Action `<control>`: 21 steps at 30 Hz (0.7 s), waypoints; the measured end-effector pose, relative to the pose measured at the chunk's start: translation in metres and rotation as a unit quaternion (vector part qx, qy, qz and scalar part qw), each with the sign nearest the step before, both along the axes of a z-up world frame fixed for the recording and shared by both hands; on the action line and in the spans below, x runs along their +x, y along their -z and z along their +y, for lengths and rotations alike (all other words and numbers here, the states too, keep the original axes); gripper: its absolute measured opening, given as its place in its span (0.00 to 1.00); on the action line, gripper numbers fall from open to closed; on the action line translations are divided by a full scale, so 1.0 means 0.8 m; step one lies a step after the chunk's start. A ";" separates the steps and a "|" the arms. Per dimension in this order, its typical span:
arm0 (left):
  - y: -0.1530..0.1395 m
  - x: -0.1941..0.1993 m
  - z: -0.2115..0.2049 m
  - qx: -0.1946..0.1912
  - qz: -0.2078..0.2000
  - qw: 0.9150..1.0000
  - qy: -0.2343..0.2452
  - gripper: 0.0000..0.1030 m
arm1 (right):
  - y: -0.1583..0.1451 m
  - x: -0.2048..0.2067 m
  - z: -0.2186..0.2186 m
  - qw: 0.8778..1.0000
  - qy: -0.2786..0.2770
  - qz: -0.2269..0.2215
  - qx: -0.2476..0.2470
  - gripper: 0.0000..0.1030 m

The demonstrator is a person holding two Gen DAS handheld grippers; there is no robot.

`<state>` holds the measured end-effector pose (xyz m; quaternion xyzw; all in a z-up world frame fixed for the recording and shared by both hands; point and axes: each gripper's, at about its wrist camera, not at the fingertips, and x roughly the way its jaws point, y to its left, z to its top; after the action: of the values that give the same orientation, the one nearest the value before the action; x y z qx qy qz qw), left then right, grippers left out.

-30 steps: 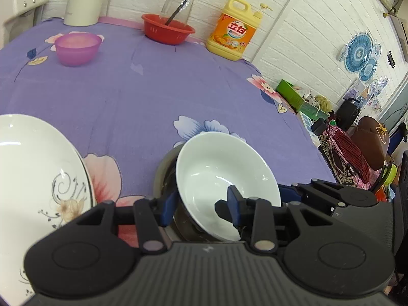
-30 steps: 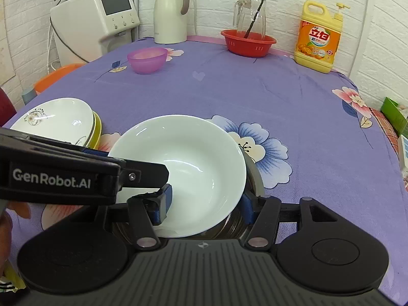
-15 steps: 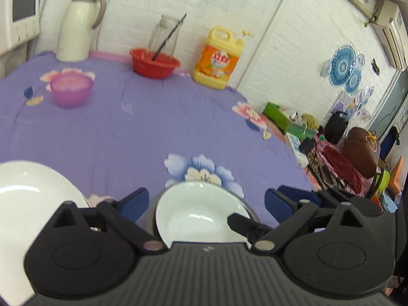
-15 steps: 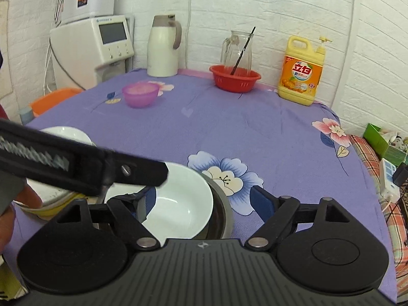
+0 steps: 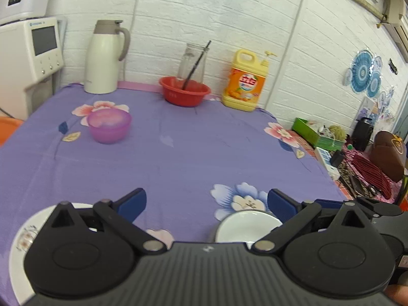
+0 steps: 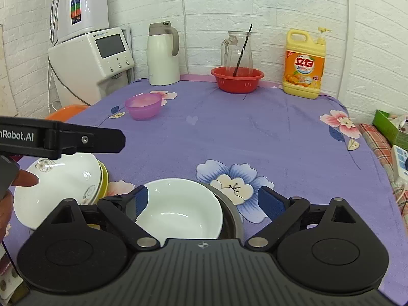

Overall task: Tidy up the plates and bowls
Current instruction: 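Move the left gripper to the pink plastic bowl and grasp its rim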

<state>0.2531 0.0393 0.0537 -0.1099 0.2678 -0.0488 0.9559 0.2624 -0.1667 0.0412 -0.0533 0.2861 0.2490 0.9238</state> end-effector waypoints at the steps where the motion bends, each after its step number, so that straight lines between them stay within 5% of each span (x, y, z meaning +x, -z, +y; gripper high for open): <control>1: -0.001 0.002 0.007 0.000 -0.001 1.000 -0.004 0.97 | -0.001 0.004 0.004 1.000 -0.002 0.003 0.002 1.00; 12: 0.001 0.037 0.114 0.010 0.000 0.997 -0.080 0.97 | -0.014 0.072 0.085 0.998 -0.050 0.041 0.024 1.00; 21: 0.018 0.075 0.202 0.003 0.018 0.990 -0.137 0.97 | -0.017 0.117 0.178 0.993 -0.110 0.040 -0.030 1.00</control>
<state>0.3132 0.2006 0.0395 -0.1432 0.2680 0.0852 0.9489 0.3564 -0.0240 0.0550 -0.1023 0.3223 0.3425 0.8765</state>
